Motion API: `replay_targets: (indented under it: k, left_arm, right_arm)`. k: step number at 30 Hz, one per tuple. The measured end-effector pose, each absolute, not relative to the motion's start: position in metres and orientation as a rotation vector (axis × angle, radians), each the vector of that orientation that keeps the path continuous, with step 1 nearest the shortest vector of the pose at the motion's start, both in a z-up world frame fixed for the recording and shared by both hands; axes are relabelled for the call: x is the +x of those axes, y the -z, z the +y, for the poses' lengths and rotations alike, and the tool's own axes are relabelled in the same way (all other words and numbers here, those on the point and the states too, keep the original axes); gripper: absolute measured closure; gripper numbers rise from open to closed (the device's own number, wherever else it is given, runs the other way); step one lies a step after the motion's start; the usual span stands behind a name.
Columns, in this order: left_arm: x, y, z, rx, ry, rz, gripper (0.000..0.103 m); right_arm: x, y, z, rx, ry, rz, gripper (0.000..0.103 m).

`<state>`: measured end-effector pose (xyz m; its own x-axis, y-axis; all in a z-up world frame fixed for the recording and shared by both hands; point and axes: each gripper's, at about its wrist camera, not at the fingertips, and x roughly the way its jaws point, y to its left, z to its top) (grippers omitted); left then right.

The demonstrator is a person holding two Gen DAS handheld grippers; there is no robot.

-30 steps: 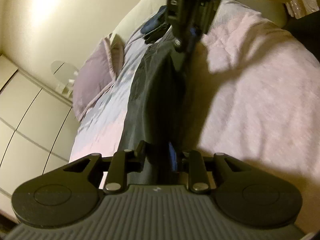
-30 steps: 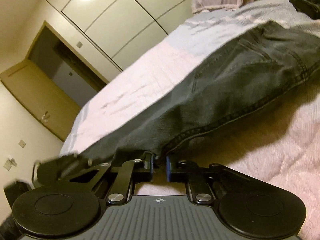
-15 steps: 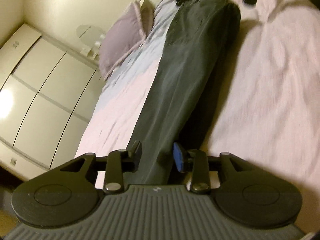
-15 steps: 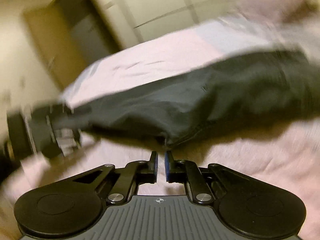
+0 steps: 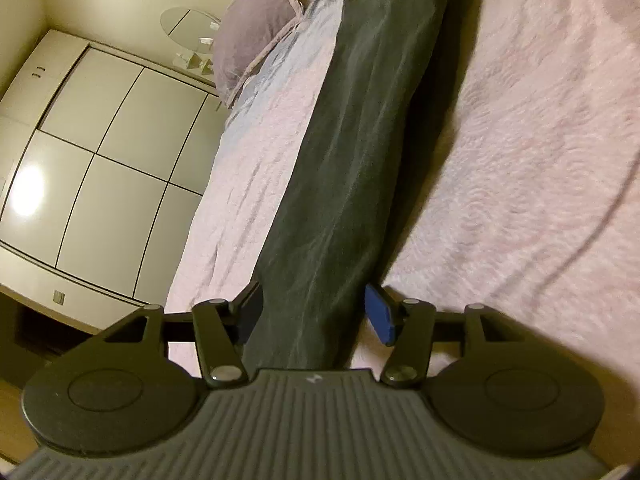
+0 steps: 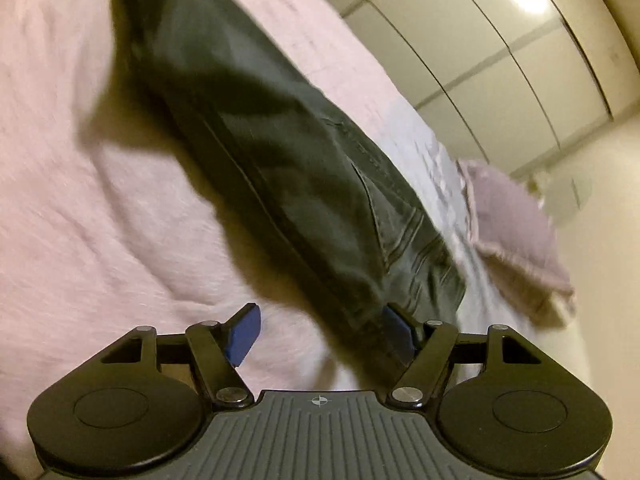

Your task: Fold clothes

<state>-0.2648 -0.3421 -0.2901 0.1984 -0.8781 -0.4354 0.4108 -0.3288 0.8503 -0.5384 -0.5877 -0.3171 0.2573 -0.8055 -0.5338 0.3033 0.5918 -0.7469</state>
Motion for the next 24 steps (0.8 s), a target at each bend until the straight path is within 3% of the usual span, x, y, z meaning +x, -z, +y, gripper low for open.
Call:
replay_targets:
  k: [1, 2, 3, 7, 9, 18, 24]
  left_arm:
    - [-0.266, 0.294, -0.346, 1.335, 1.413, -0.516, 0.049]
    - [-0.267, 0.298, -0.349, 1.350, 1.406, -0.531, 0.049]
    - [-0.267, 0.301, -0.351, 1.366, 1.400, -0.550, 0.049]
    - [-0.271, 0.314, -0.358, 1.432, 1.367, -0.633, 0.049]
    - [-0.274, 0.314, -0.357, 1.445, 1.358, -0.637, 0.049]
    - [-0.258, 0.296, -0.335, 1.402, 1.338, -0.548, 0.047]
    - [-0.219, 0.286, -0.312, 1.361, 1.263, -0.408, 0.047]
  right_arm:
    - [-0.536, 0.321, -0.594, -0.597, 0.799, 1.060, 0.037]
    - [-0.534, 0.325, -0.600, -0.623, 0.789, 1.062, 0.052]
    - [-0.531, 0.329, -0.606, -0.650, 0.780, 1.064, 0.060]
    - [-0.538, 0.333, -0.620, -0.726, 0.754, 1.053, 0.070]
    - [-0.549, 0.328, -0.623, -0.762, 0.752, 1.031, 0.081]
    - [-0.573, 0.308, -0.644, -0.764, 0.680, 1.057, 0.082]
    - [-0.572, 0.310, -0.613, -0.679, 0.724, 1.071, 0.075]
